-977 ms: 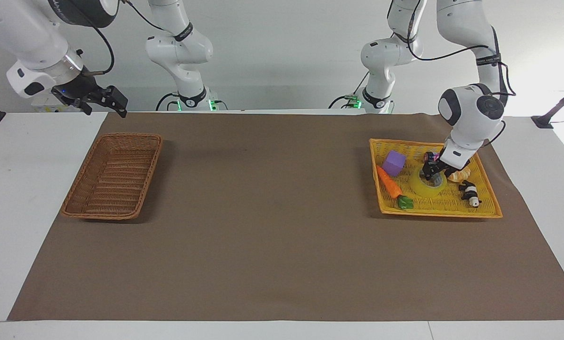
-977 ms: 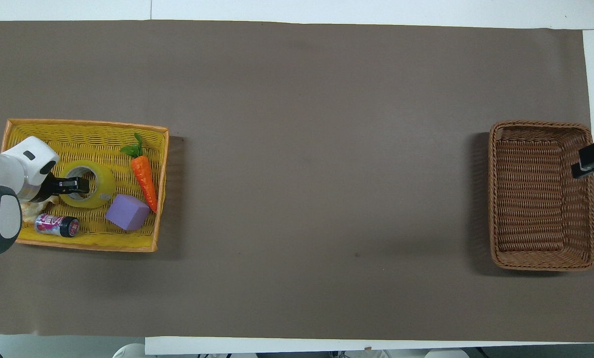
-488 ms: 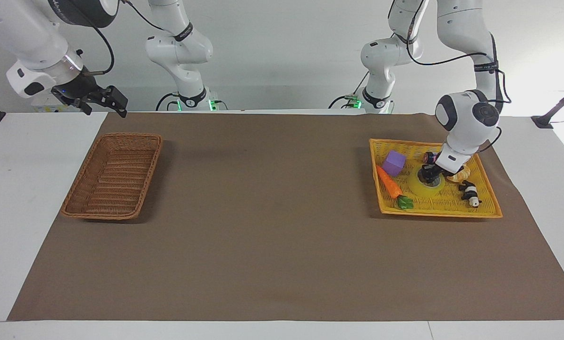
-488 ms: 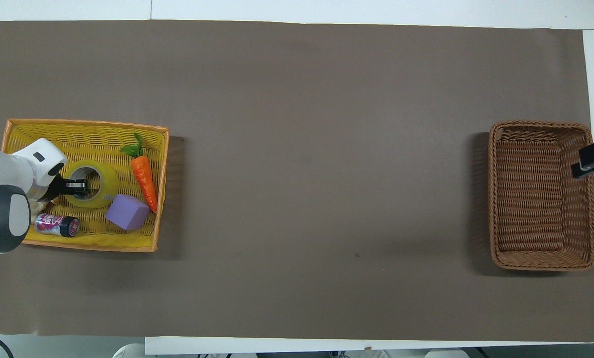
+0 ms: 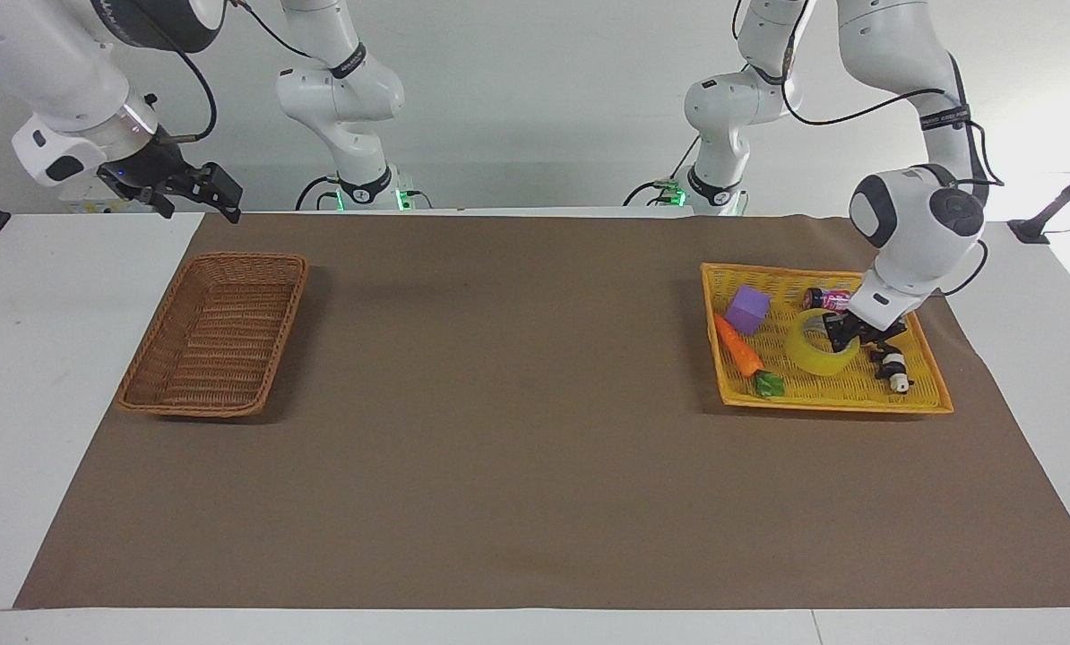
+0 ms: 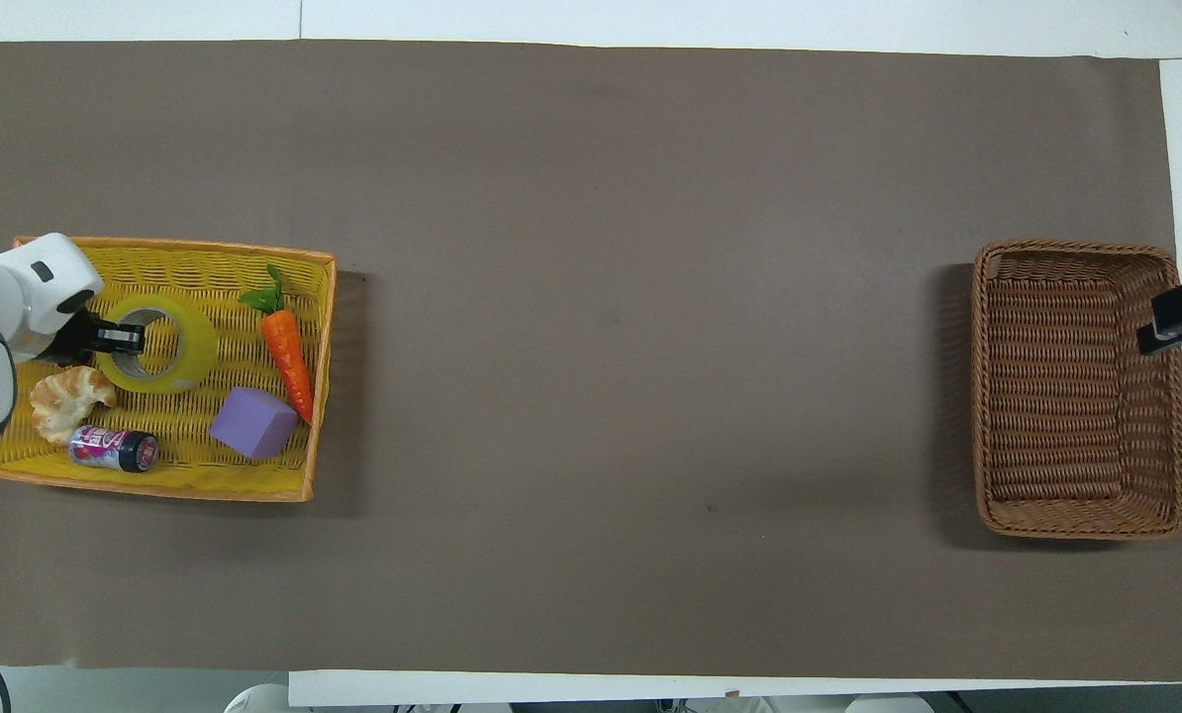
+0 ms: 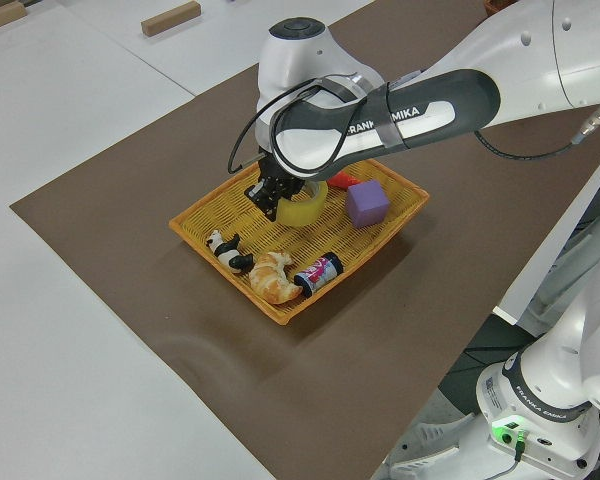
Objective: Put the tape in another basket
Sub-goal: 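Lift the tape with the left gripper while the right gripper reaches out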
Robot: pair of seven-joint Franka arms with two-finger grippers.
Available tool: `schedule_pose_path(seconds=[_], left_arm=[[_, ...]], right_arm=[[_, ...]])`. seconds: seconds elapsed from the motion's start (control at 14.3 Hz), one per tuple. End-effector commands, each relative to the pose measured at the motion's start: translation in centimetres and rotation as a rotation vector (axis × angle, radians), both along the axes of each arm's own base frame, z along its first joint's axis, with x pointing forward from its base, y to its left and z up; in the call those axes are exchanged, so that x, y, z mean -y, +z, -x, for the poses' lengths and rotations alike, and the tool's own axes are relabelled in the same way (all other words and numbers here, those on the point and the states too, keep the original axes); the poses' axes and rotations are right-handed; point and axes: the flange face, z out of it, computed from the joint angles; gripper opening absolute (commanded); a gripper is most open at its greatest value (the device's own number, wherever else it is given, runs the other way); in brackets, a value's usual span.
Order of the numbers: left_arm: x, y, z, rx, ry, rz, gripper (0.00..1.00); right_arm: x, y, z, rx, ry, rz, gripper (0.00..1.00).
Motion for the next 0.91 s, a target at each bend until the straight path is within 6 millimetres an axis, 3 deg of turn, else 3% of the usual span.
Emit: schedule_pose_path(seconds=[0.0,0.07,0.21,0.42,0.56,0.84], left_arm=[[8.9,5.7,-3.4,-0.003,0.018,0.196,0.0],[11.9,6.4,-3.6,-0.013,0.097,0.274,0.0],[21.5,6.8,-1.4,-0.064,0.149,0.336,0.0],[30.0,7.1,2.4,-0.114,0.108,0.353,0.01],[31.5,7.4,3.2,-0.115,0.096,0.355,0.02],[30.8,7.4,2.5,-0.096,0.112,0.363,0.02]], right_arm=[[0.1,0.1,0.7,0.005,0.017,-0.004,0.99],[0.1,0.0,0.7,0.003,0.017,-0.004,0.99],[0.1,0.0,0.7,0.003,0.017,-0.004,1.0],[0.1,0.0,0.7,0.003,0.017,-0.004,1.0],[0.1,0.0,0.7,0.003,0.017,-0.004,0.99],[-0.3,0.0,0.8,-0.005,0.029,-0.008,1.0]])
